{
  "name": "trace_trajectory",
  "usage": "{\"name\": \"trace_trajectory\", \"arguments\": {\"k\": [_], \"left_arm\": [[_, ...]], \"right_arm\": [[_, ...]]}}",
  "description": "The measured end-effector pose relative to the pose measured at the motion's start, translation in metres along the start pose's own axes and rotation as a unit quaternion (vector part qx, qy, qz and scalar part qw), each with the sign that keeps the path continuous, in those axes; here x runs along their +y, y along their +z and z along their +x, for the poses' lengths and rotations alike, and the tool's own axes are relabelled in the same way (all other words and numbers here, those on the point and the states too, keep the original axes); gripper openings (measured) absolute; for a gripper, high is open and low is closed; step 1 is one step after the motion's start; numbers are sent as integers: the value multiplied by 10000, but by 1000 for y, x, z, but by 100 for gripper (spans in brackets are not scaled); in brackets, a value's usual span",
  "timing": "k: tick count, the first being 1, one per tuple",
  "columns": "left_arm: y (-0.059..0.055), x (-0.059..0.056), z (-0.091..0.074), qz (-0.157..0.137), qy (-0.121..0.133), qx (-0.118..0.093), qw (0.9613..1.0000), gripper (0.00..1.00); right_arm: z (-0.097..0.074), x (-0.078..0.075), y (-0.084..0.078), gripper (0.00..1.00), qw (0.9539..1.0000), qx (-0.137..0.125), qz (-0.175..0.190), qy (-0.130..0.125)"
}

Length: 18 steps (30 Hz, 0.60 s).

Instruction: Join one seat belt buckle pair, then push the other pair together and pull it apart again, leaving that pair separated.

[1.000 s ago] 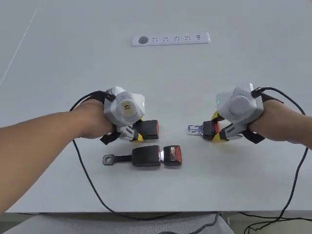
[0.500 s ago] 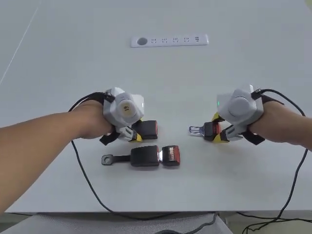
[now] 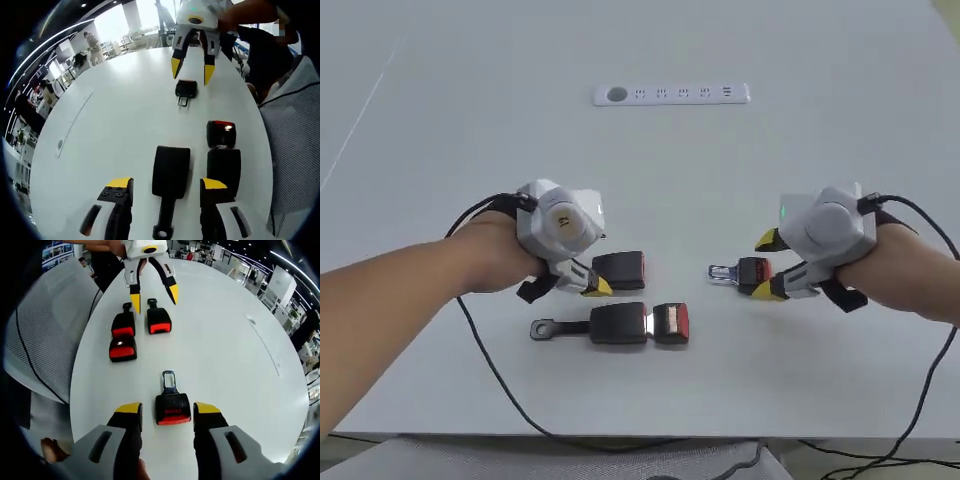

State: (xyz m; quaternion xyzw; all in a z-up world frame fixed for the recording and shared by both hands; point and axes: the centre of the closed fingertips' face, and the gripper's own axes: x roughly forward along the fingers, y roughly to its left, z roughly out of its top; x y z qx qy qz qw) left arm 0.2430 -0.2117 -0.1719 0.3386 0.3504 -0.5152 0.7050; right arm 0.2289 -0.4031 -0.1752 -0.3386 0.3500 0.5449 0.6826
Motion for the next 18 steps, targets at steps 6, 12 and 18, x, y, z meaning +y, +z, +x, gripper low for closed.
{"name": "trace_trajectory", "arguments": {"k": [6, 12, 18], "left_arm": [[-6, -8, -22, -11, 225, -169, 9996, 66], [-15, -21, -45, -243, 376, -314, 9985, 76], [-21, -33, -65, -791, 561, -561, 9937, 88]], "right_arm": [[-14, 6, 6, 53, 9983, -251, 271, -456], [-27, 31, 6, 57, 9964, -360, 568, -521], [-37, 46, 7, 63, 9927, -500, 825, -730]]}}
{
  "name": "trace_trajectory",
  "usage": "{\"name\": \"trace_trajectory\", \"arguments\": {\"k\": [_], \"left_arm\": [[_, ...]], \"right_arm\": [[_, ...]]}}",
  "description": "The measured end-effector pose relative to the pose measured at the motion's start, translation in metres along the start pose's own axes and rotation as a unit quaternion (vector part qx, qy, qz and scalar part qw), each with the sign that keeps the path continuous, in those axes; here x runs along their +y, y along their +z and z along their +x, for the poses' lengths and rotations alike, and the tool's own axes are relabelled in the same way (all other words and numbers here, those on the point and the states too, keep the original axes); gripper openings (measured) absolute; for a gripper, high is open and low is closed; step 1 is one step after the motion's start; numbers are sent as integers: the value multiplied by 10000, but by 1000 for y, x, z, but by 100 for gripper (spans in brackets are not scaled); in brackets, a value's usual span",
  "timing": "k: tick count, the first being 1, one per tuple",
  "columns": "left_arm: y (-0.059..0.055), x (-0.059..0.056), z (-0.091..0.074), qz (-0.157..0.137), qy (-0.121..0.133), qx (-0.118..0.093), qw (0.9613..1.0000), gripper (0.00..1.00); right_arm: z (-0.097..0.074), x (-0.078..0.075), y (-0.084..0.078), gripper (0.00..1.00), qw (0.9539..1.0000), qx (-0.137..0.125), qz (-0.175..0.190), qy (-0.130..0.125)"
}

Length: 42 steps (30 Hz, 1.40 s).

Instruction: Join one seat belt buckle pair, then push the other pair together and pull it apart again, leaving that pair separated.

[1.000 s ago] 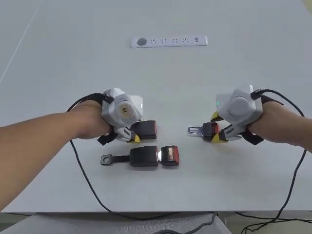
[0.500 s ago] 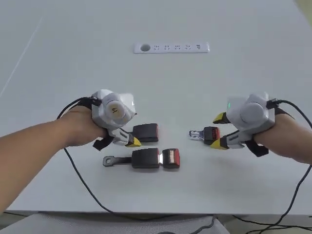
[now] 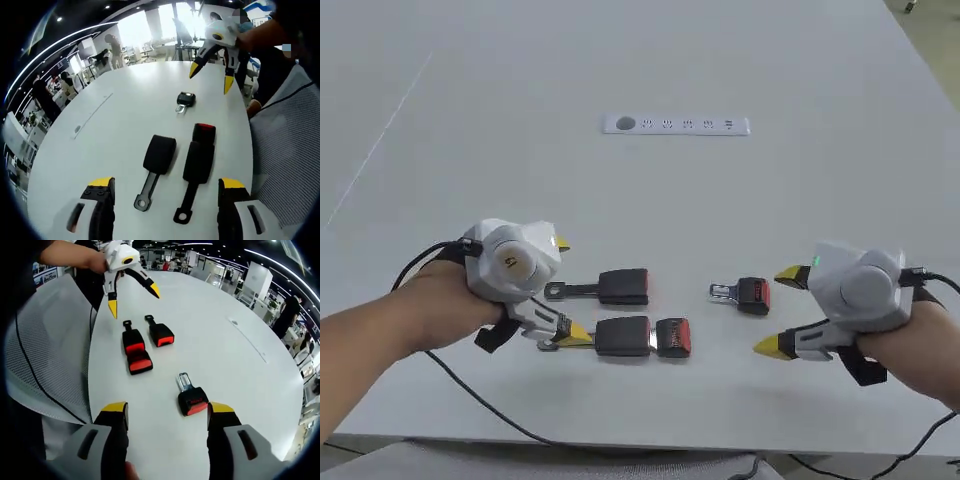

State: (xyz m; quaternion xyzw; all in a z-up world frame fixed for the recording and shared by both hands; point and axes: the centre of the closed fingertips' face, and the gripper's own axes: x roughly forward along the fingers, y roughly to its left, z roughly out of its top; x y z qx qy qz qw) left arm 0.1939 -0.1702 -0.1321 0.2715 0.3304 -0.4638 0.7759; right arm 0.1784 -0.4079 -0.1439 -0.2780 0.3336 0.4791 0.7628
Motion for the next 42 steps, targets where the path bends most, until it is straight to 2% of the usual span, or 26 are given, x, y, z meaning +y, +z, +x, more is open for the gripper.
{"name": "trace_trajectory", "arguments": {"k": [2, 7, 11, 16, 18, 21, 25, 27, 30, 35, 38, 42], "left_arm": [[-4, -3, -7, 10, 48, -5, 10000, 90], [-14, -16, -25, -95, 194, -6, 9998, 97], [-24, -16, -36, -285, 351, -43, 9990, 100], [-35, -18, -47, -491, 511, -73, 9975, 100], [-37, -21, -50, -551, 535, -84, 9970, 100], [-39, -26, -51, -591, 558, -76, 9967, 100], [-33, -25, -55, -702, 639, -219, 9952, 100], [-33, -25, -55, -704, 648, -198, 9952, 100], [-35, -24, -54, -674, 675, -168, 9953, 100], [-38, -22, -56, -813, 791, -154, 9934, 100], [-44, -22, -57, -854, 786, -152, 9931, 100], [-48, -24, -58, -828, 794, -123, 9933, 100]], "right_arm": [[-5, 6, -1, 65, 9999, -6, 113, 5], [-12, 10, -4, 70, 9997, -79, 226, -84], [-17, 14, -3, 73, 9994, -117, 275, -156], [-19, 17, 1, 81, 9974, -348, 599, -197], [-21, 21, 4, 84, 9972, -420, 582, -217], [-20, 21, 5, 90, 9970, -470, 533, -300], [-20, 19, 4, 97, 9959, -493, 641, -407], [-19, 19, 2, 99, 9956, -498, 664, -429], [-21, 21, 2, 99, 9954, -515, 666, -458], [-20, 22, 1, 99, 9951, -530, 654, -519], [-25, 28, 6, 99, 9949, -545, 690, -491], [-22, 29, 4, 99, 9947, -571, 711, -484]]}}
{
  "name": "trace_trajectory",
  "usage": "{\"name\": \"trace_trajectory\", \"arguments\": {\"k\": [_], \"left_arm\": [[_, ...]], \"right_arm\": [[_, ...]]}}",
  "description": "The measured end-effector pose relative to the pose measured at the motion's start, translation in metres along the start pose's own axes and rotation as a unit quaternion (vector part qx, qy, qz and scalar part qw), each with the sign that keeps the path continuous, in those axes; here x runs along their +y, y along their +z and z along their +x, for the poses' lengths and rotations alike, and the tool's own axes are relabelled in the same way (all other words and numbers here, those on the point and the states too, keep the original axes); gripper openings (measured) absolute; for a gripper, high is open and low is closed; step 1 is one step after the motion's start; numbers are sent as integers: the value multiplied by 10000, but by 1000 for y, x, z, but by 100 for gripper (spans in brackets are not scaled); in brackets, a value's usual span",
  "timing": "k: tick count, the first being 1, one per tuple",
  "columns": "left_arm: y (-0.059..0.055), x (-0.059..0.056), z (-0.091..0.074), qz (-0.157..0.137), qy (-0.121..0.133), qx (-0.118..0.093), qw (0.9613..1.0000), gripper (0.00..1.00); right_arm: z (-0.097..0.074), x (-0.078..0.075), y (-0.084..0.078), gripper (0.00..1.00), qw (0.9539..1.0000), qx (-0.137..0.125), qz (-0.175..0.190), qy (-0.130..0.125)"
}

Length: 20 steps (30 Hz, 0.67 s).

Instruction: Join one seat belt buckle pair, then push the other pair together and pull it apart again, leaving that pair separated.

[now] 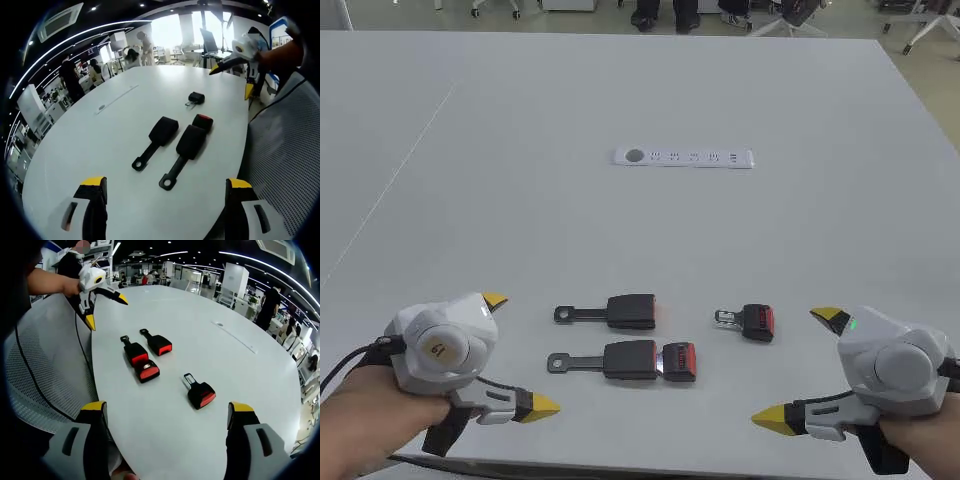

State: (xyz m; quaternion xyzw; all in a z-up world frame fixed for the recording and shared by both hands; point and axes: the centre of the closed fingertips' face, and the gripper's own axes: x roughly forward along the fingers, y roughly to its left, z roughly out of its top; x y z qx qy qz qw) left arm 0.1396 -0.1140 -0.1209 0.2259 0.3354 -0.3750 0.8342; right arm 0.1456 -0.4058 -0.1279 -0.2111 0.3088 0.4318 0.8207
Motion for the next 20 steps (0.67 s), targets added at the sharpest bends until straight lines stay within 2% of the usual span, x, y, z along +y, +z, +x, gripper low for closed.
{"name": "trace_trajectory", "arguments": {"k": [1, 3, 5, 8, 16, 18, 20], "left_arm": [[-2, 1, 0, -38, 10, -9, 10000, 100], [-4, 2, 0, -75, 27, -15, 10000, 100], [-4, 2, 0, -111, 43, -24, 9999, 100], [-6, 2, 0, -142, 28, -26, 9999, 100], [-7, 4, -1, -186, 90, -63, 9998, 100], [-5, 4, -1, -165, 110, -79, 9998, 100], [-3, 1, -3, -196, 115, -98, 9997, 100]], "right_arm": [[-4, 4, 4, 99, 10000, -1, 13, 3], [3, 0, -4, 99, 10000, 5, 27, -3], [3, -1, -5, 99, 10000, 12, 48, -6], [-3, 2, 0, 99, 9999, 1, 98, -34], [-4, 1, -3, 98, 9999, 14, 123, -68], [-1, -1, -8, 98, 9999, 13, 128, -67], [-4, 1, -6, 97, 9999, 17, 143, -71]]}}
